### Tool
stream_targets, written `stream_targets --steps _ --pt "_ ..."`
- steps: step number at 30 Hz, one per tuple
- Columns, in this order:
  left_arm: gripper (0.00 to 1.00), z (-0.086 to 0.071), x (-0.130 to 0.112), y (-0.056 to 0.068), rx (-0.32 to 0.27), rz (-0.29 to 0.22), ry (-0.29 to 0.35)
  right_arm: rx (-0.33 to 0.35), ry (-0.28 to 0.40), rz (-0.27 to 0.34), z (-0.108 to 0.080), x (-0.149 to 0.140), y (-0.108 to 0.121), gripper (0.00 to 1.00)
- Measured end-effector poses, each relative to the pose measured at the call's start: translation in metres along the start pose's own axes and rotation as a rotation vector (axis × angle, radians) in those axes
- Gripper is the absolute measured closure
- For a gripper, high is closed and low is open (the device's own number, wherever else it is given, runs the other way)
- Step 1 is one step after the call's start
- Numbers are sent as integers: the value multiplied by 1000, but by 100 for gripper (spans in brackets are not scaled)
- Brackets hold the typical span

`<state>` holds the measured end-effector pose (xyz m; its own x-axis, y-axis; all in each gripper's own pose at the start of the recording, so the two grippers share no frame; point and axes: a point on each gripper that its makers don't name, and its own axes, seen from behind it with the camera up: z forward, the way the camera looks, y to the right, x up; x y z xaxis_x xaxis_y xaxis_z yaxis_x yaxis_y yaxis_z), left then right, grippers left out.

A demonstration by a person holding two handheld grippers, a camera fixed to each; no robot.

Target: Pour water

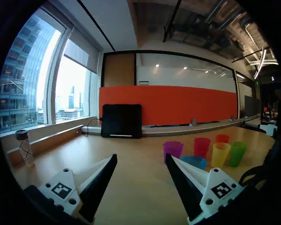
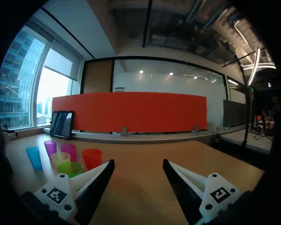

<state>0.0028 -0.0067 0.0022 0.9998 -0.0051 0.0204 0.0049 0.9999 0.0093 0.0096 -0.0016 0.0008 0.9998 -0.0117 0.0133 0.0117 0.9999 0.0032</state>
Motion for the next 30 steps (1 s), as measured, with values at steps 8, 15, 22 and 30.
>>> stream_targets --steps 8,15,22,30 --pt "4 1 31 -5 -16 -23 0 20 -32 6 2 21 -3 0" --pt "4 7 67 -6 -30 -5 -14 54 -57 31 6 49 -7 0" --pt "4 16 103 -4 -42 11 -21 79 -65 48 12 84 -9 0" --pt "4 27 143 -7 -39 2 -12 96 -42 47 15 127 -5 0"
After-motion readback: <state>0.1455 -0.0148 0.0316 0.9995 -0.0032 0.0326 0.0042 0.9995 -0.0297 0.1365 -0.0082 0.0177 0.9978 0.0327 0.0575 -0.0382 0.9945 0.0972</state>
